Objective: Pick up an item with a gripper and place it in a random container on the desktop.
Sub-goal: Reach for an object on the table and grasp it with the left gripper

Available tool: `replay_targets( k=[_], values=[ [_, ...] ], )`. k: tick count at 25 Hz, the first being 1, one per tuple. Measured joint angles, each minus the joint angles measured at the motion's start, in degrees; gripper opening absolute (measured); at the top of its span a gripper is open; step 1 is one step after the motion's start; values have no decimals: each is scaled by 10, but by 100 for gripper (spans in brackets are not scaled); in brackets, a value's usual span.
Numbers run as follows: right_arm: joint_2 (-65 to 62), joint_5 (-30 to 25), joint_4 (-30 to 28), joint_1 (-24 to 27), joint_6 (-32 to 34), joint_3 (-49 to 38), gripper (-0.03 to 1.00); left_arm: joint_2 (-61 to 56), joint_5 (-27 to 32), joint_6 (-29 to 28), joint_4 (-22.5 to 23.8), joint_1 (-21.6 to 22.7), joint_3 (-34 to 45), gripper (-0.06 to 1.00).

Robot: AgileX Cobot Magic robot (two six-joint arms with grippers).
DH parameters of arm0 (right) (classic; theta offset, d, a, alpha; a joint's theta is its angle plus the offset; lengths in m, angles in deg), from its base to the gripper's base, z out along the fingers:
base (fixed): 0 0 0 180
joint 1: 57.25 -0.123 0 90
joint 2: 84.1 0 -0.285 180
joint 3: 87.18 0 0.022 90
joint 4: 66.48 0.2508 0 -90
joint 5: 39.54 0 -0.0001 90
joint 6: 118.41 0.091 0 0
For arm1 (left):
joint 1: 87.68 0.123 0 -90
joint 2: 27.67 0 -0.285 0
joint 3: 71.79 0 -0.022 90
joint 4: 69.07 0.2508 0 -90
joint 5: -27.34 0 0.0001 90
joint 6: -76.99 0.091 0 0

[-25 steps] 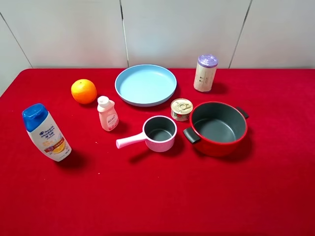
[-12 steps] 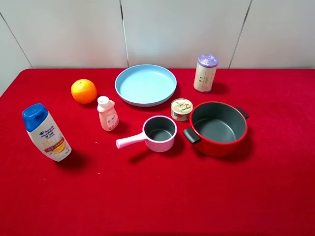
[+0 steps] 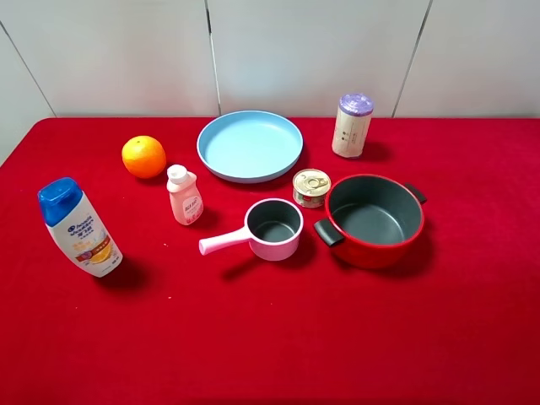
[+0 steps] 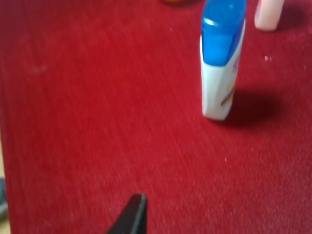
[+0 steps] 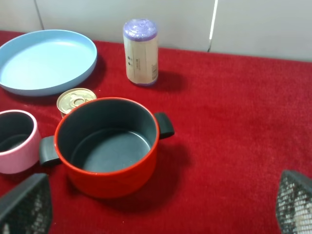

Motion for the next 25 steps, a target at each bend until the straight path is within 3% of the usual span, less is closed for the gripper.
replay_targets(
  k=[15,25],
  values=[
    [0,0,2,0,0,0,69,210,-91,-6,0,0,-48,98],
    [0,0,2,0,0,0,69,380,-201,-5,0,0,-62,98]
  ],
)
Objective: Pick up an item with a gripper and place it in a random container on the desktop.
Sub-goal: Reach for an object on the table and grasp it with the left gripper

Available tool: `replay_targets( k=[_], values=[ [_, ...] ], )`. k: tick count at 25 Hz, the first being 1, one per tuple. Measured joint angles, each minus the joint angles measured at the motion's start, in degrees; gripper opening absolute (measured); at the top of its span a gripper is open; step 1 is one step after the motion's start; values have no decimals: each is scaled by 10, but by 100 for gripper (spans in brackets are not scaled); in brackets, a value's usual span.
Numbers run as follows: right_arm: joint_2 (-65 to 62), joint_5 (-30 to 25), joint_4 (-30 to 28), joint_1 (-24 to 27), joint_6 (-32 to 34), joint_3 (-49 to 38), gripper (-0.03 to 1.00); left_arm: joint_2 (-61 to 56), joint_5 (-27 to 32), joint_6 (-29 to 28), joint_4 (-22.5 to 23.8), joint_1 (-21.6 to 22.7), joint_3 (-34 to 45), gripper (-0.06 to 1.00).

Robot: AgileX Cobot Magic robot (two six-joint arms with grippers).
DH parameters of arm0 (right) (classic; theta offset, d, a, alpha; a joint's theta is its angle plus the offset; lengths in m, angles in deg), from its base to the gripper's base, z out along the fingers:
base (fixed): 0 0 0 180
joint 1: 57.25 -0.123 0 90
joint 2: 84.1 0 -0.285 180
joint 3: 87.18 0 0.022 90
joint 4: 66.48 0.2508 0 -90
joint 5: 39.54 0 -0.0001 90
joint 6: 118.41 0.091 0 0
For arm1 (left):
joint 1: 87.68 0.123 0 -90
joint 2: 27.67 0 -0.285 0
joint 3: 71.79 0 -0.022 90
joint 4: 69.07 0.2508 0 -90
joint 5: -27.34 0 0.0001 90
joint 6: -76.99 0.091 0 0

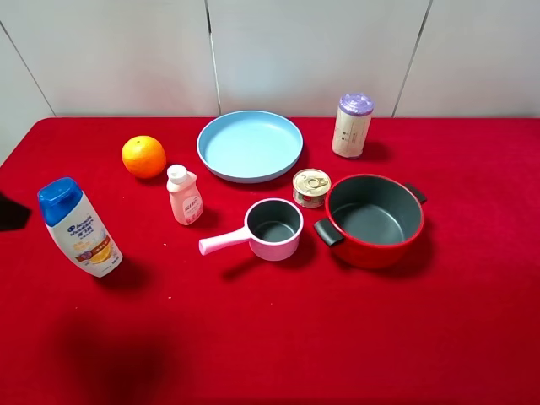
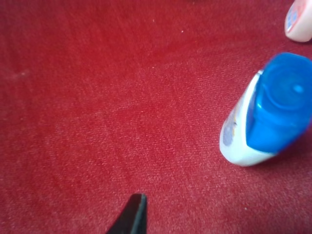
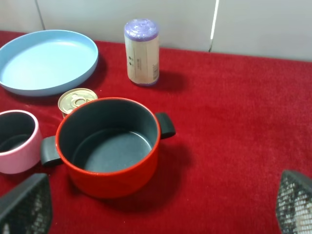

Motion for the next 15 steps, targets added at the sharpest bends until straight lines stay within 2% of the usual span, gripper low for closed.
replay_targets(
  k=[4,15],
  values=[
    [0,0,0,0,0,0,69,69,-11,15,0,-5,-22,98],
    [0,0,1,0,0,0,69,253,-17,44,0,-78,-138,98]
  ],
)
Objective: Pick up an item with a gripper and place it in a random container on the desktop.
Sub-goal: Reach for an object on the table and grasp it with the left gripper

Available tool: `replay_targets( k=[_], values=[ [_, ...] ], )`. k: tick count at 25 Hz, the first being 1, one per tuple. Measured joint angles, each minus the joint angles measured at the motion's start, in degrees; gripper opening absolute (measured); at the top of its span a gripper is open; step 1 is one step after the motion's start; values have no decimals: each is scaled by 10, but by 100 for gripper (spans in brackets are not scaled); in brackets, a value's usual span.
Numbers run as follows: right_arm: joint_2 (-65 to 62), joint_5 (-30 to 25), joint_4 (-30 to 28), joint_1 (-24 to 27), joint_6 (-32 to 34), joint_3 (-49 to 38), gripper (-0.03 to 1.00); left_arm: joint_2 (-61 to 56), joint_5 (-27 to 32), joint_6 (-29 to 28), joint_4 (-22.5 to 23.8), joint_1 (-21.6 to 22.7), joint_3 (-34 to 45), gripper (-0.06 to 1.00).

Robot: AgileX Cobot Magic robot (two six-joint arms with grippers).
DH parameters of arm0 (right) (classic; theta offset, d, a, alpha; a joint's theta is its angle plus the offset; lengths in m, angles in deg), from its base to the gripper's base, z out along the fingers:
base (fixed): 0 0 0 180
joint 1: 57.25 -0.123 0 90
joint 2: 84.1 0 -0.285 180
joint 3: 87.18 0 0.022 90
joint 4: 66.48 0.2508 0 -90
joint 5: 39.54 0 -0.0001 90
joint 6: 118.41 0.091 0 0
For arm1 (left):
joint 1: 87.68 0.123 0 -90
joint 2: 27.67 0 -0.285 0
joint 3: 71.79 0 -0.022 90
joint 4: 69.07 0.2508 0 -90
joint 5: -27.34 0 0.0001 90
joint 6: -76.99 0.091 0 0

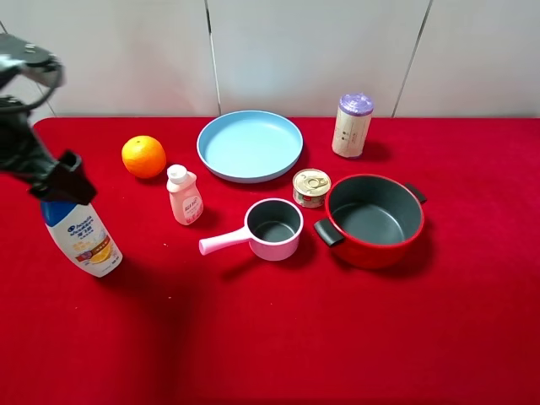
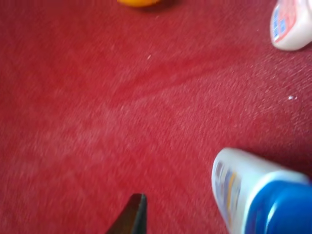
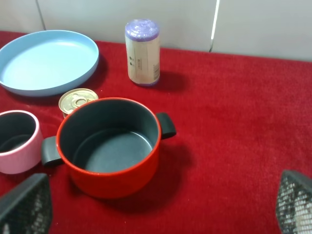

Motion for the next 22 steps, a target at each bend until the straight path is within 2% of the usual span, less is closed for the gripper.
replay_targets(
  k=[10,22],
  values=[
    [0,0,0,0,0,0,69,122,25,4,0,-54,-53,98],
    [0,0,0,0,0,0,69,142,124,-5,0,-62,-53,98]
  ],
)
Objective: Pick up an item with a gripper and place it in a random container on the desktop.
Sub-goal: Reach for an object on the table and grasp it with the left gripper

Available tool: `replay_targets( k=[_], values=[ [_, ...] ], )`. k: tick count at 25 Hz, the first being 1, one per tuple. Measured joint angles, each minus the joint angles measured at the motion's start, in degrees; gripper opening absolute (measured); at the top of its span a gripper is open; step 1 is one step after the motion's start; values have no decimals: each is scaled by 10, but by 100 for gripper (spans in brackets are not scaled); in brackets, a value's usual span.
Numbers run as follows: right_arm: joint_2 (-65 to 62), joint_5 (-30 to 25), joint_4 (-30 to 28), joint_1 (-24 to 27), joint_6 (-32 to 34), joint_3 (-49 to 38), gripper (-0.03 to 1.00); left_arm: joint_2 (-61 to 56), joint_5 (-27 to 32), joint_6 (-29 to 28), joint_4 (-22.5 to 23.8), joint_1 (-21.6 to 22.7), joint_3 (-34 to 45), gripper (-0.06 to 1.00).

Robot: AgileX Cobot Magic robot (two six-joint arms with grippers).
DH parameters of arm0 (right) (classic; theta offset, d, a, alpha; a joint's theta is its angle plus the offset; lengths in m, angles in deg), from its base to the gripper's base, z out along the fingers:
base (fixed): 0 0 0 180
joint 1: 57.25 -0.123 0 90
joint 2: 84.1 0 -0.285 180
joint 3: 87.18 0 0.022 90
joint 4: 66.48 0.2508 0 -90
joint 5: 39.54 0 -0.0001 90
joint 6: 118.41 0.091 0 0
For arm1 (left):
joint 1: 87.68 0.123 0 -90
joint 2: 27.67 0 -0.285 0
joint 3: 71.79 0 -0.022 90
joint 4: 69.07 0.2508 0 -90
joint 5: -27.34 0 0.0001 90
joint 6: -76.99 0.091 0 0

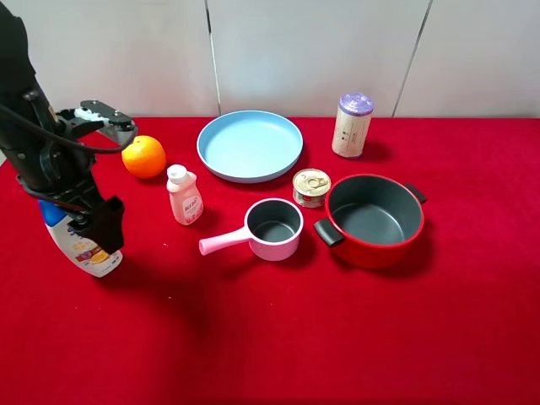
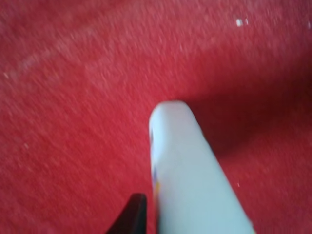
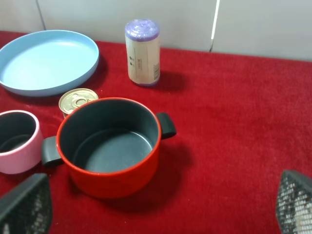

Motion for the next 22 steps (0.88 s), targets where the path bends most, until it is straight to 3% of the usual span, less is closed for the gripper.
replay_targets(
  k=[5,13,22],
  values=[
    [0,0,0,0,0,0,69,0,3,-6,5,0,0,98],
    [0,0,0,0,0,0,69,2,4,-28,60,0,0,95],
    [0,0,0,0,0,0,69,2,-5,-32,62,0,0,84]
  ],
)
